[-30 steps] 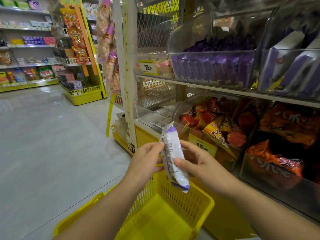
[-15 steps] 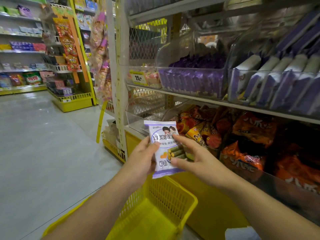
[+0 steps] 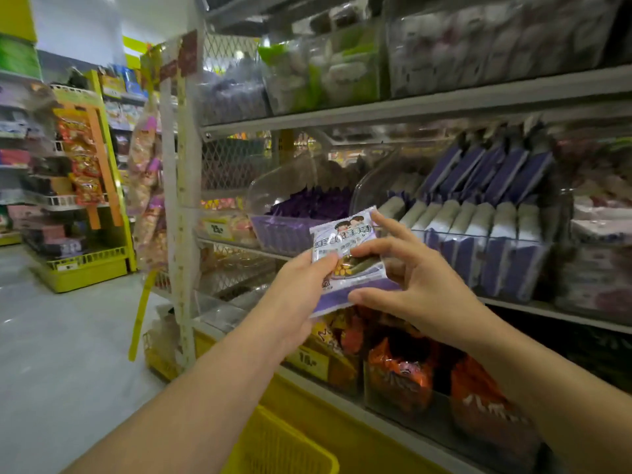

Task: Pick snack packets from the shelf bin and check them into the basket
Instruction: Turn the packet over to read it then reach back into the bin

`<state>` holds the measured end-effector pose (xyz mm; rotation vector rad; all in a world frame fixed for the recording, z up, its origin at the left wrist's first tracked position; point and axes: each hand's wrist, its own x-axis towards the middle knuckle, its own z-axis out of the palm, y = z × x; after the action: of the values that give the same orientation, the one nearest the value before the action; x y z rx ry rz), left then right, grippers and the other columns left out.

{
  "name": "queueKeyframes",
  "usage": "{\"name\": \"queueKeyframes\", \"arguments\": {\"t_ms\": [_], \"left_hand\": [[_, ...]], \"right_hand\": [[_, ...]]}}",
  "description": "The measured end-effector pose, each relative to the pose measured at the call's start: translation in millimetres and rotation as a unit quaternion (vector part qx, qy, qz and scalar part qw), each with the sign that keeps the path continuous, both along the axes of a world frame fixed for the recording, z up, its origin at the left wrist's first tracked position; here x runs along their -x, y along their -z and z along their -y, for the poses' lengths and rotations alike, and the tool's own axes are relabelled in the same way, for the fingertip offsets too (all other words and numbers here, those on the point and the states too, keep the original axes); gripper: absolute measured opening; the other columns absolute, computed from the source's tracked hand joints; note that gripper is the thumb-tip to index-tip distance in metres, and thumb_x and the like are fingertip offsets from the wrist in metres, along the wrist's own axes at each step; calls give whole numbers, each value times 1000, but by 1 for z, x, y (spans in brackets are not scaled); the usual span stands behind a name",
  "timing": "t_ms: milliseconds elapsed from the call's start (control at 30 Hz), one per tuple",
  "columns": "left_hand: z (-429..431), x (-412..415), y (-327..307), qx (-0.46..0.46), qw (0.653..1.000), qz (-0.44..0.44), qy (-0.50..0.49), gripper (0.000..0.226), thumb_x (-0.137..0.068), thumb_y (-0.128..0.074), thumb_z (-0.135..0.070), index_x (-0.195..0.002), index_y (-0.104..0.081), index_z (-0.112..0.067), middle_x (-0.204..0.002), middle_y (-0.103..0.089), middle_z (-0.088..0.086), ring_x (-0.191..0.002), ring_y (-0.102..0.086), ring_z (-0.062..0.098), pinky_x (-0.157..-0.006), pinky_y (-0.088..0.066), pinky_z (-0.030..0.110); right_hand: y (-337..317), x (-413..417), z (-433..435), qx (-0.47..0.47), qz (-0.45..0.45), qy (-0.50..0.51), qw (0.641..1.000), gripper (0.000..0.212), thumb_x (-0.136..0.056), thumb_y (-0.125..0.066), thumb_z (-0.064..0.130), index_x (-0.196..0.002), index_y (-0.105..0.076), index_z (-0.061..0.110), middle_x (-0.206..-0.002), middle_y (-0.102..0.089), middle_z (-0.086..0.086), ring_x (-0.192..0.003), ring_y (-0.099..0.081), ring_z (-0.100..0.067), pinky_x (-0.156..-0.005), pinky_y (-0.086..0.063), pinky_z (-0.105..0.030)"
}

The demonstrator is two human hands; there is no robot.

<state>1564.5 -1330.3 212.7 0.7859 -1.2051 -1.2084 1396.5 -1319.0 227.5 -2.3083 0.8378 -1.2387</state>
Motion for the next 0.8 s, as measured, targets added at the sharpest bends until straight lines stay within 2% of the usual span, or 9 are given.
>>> {"name": "queueKeyframes", "arguments": {"t_ms": [133, 200, 267, 333, 367, 433, 533, 633, 800], "left_hand": [[21, 26, -42, 15, 998, 60, -29, 41, -103, -39, -38, -91, -73, -17, -99, -75, 9, -93, -70, 25, -89, -53, 39], [34, 29, -54, 88, 974, 189, -88, 46, -102, -36, -44, -88, -73, -20, -94, -75, 2, -92, -69, 17, -89, -50, 28], [49, 26, -55, 219, 870, 406, -172, 36, -102, -40, -40, -102, -72, -24, -103, -72, -7, -98, -64, 9, -82, -47, 19], [65, 24, -56, 294, 735, 576, -206, 30, -99, -47, -30, -124, -63, -27, -122, -65, -6, -120, -54, 17, -99, -43, 33], [73, 25, -56, 310, 691, 624, -192, 33, -98, -48, -25, -129, -59, -29, -129, -60, -6, -132, -43, 19, -111, -32, 43], [83, 27, -59, 318, 650, 673, -154, 38, -96, -48, -22, -132, -53, -31, -138, -53, -10, -145, -20, 15, -119, -4, 52], [97, 20, -62, 347, 582, 722, -140, 44, -93, -48, -27, -137, -48, -32, -143, -49, -11, -149, -7, 13, -115, 15, 53], [105, 8, -61, 370, 536, 746, -136, 48, -90, -44, -31, -138, -48, -30, -144, -49, -11, -149, -5, 12, -109, 24, 46], [114, -5, -59, 405, 508, 747, -141, 47, -91, -43, -27, -138, -46, -29, -144, -48, -11, -149, -2, 8, -111, 26, 41]], "right_hand": [[-49, 29, 5, 53, 48, 26, 997, 31, -69, -70, 54, -90, -68, 32, -128, -57, 17, -115, -58, 0, -90, -54, -35], [-75, 45, 14, 57, 66, 62, 994, 19, -77, -73, 45, -86, -67, 29, -110, -68, 5, -94, -68, -15, -79, -57, -40], [-97, 59, 26, 50, 61, 92, 993, 6, -85, -70, 29, -84, -66, 24, -103, -70, -10, -72, -65, -17, -65, -56, -29], [-114, 68, 39, 25, 39, 110, 993, 4, -88, -64, 16, -87, -65, 13, -100, -68, -23, -59, -60, -12, -52, -48, -17], [-120, 70, 46, 11, 24, 118, 993, 6, -88, -63, 14, -87, -65, 8, -101, -67, -28, -57, -57, -13, -50, -46, -17], [-128, 71, 60, -18, 8, 126, 992, 10, -87, -63, 15, -86, -66, 6, -106, -64, -32, -64, -54, -20, -58, -45, -27], [-137, 69, 81, -76, 17, 113, 990, 16, -87, -62, 18, -88, -68, 3, -103, -63, -33, -65, -47, -22, -61, -41, -29], [-144, 63, 98, -102, -24, 109, 988, 23, -87, -61, 20, -88, -66, -3, -72, -52, -20, -54, -42, -15, -49, -35, -21], [-160, 53, 118, -108, -120, 152, 975, 16, -81, -63, 27, -73, -61, 13, -55, -43, -1, -48, -40, -15, -48, -34, -25]]}}
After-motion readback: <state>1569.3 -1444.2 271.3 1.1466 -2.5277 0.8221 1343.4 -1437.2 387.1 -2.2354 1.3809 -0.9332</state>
